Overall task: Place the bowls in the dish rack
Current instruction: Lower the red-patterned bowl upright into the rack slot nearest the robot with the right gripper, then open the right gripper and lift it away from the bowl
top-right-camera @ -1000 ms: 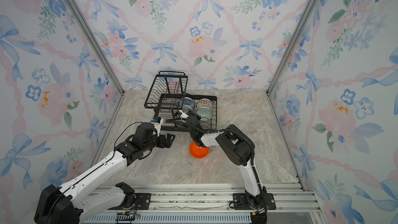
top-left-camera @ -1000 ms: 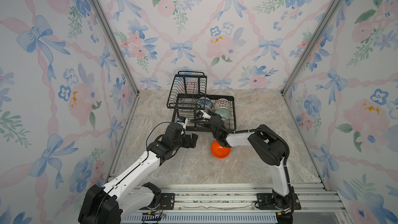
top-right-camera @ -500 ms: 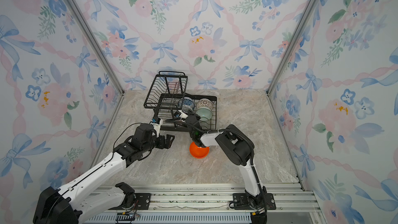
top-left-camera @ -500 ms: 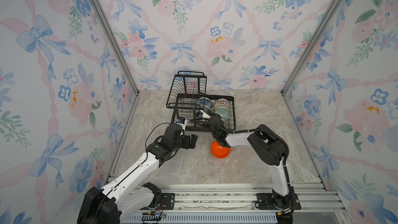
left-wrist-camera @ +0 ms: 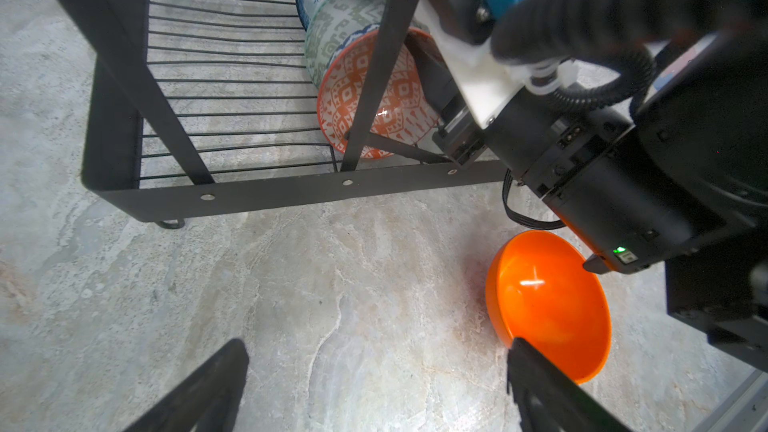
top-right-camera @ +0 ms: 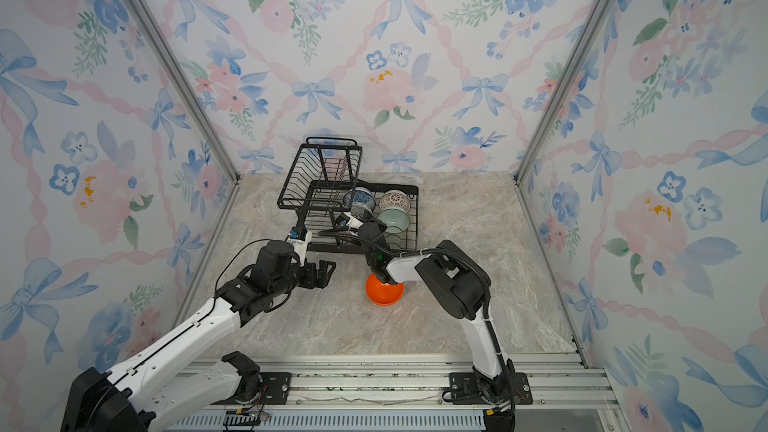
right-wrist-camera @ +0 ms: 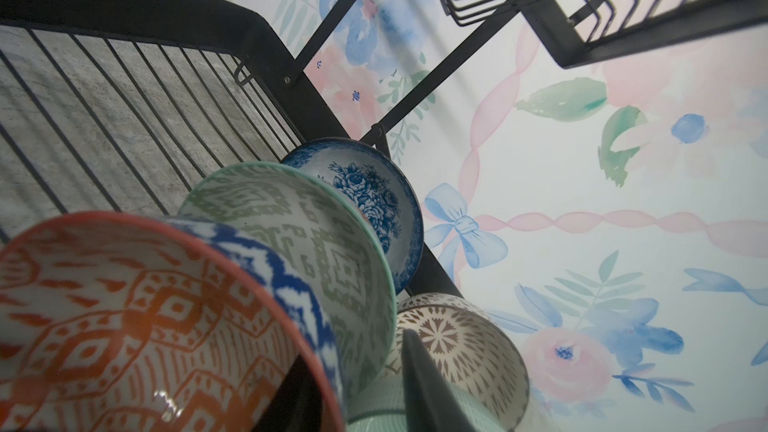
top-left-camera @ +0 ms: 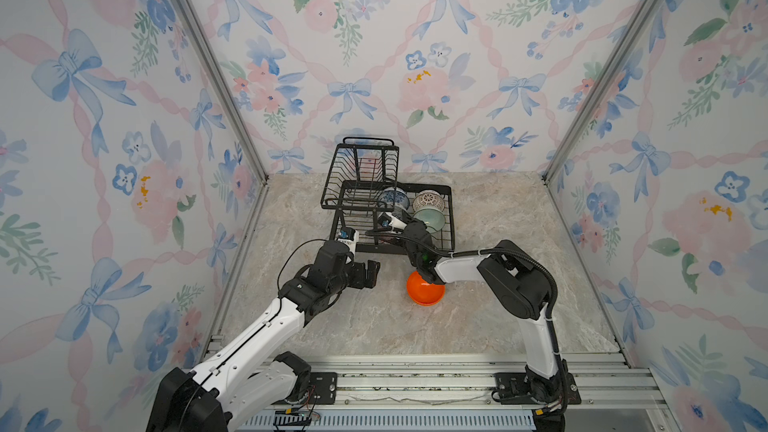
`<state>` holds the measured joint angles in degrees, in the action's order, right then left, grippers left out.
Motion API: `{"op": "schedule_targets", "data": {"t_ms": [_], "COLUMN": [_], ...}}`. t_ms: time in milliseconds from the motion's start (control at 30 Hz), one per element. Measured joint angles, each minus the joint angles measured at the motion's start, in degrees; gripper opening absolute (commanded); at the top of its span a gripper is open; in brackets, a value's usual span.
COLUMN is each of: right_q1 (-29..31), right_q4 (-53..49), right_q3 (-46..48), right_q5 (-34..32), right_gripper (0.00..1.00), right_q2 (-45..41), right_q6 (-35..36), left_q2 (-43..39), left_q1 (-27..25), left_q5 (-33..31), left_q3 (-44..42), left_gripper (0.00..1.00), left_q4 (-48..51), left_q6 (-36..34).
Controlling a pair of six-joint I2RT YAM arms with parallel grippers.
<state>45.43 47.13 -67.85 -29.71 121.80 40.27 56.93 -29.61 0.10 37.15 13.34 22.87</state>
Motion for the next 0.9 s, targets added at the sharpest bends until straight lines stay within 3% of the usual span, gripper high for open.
{"op": "schedule_targets", "data": {"t_ms": [900], "right_q1": [0.3], "right_q4": [-1.2], "right_q3": [1.3], "right_q5": [1.0], "right_gripper": [0.69], "right_q2": [-1.0], "right_q6": [-0.4], "left_q2": [0.7], "left_q1": [0.0], "left_q5": [0.0], "left_q3": [0.0], "left_gripper": [0.98], "left_q4": [0.0], "left_q6": [0.4]}}
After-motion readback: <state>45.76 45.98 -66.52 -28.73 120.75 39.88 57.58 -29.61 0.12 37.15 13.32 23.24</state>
